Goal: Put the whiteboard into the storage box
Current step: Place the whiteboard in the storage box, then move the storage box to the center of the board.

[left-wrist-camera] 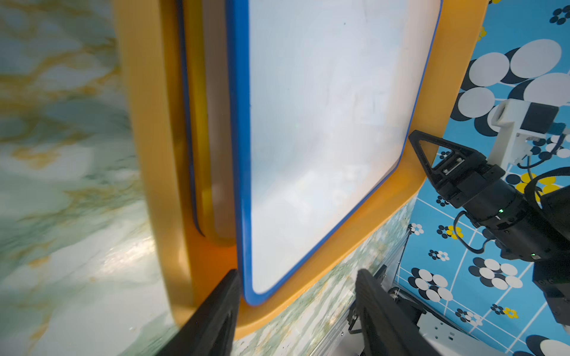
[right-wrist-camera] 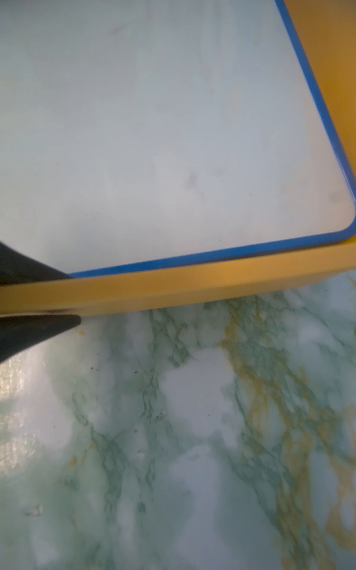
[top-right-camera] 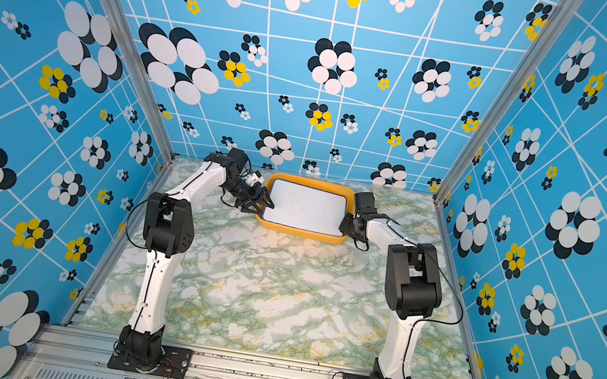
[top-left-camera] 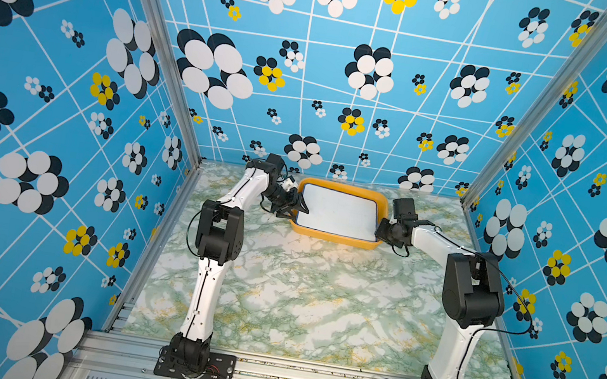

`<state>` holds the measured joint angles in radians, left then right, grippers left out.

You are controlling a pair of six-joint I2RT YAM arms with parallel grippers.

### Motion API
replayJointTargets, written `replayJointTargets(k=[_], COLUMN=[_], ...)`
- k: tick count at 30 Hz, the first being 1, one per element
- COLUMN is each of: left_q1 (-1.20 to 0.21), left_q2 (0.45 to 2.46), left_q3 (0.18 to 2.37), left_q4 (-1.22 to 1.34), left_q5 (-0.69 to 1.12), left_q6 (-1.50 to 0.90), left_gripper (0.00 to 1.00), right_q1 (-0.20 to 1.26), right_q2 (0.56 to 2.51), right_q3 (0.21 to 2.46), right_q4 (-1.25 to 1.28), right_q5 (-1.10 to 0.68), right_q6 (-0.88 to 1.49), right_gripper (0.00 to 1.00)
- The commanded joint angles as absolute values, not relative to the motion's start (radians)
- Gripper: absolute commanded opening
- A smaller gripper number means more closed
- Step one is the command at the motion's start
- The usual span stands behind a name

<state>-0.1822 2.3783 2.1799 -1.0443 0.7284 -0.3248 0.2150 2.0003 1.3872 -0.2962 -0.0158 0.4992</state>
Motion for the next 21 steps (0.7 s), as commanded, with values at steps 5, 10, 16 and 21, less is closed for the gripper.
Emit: replayJointTargets(k=[5,10,16,21], left_q1=[-0.166,-0.157,-0.107,-0.065], left_q2=[2.185,2.071,1.919,1.793], left_q3=[2.03,1.895,1.65,1.472], left_q4=[-0.996,-0.992,-0.926,-0.887], left_q5=[0.659,0.58,0.551,0.549], left_q6=[-0.377,-0.362,-0.378,-0.384], left_gripper=[0.68,0.69,0.69,0.69], right_q1=[0.223,0.229,0.236,0.249], right_q2=[1.989,1.951,1.909,1.837], right_q3=[1.359,1.29,1.256,1.178], right_q4=[-0.369,-0.347,-0.385,-0.372], right_q5=[0.035,0.014,0.013,-0.003], right_q6=[0.384,0.338,0.301,0.307], right_gripper=[0.09,0.01,0.0,0.0])
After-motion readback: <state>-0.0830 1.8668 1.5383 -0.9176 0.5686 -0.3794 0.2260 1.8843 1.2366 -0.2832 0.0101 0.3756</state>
